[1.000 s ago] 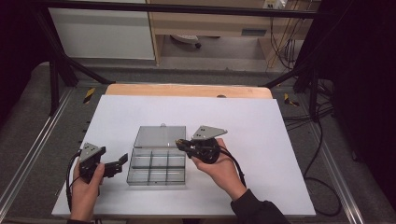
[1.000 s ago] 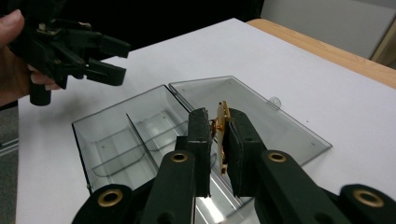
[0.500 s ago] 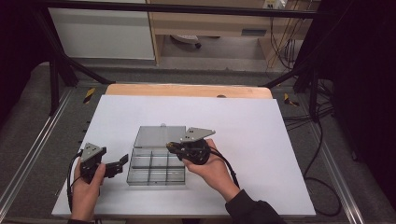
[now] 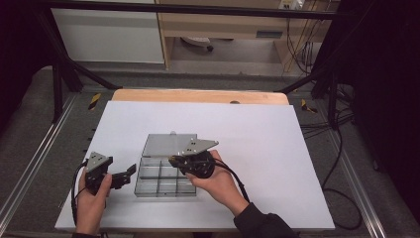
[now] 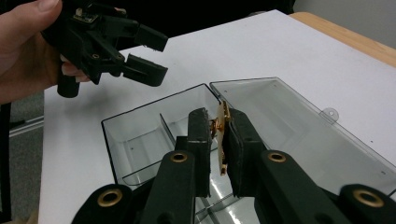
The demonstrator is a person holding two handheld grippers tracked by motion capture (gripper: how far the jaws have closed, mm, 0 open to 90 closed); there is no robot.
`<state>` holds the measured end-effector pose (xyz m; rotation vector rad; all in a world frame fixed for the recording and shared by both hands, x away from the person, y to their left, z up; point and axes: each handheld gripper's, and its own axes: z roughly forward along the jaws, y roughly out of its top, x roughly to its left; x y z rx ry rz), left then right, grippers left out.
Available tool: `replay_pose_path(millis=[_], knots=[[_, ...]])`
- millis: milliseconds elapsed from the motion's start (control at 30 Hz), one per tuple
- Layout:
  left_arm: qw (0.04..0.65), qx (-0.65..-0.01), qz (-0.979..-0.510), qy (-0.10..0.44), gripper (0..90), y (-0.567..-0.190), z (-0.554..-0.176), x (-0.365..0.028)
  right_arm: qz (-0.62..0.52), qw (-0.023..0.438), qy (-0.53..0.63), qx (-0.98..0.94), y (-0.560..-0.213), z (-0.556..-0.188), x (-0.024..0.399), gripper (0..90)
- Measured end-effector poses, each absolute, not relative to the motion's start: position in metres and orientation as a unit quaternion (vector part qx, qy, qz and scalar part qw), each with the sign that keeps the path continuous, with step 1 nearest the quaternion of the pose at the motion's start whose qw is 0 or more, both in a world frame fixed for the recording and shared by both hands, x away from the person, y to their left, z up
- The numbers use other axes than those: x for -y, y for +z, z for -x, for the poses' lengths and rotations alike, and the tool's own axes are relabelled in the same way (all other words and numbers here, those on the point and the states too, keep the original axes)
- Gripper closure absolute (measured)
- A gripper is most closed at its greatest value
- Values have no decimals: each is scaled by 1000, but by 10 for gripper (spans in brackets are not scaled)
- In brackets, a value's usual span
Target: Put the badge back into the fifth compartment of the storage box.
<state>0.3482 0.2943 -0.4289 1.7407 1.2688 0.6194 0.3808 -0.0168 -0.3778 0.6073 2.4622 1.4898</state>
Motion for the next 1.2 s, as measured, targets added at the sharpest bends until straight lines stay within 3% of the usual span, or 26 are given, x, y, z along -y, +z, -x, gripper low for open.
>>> replay_pose_path(millis=[1200], knots=[[439, -508, -698, 251, 64, -427, -347, -295, -179, 77, 472, -860, -395, -367, -3, 810]])
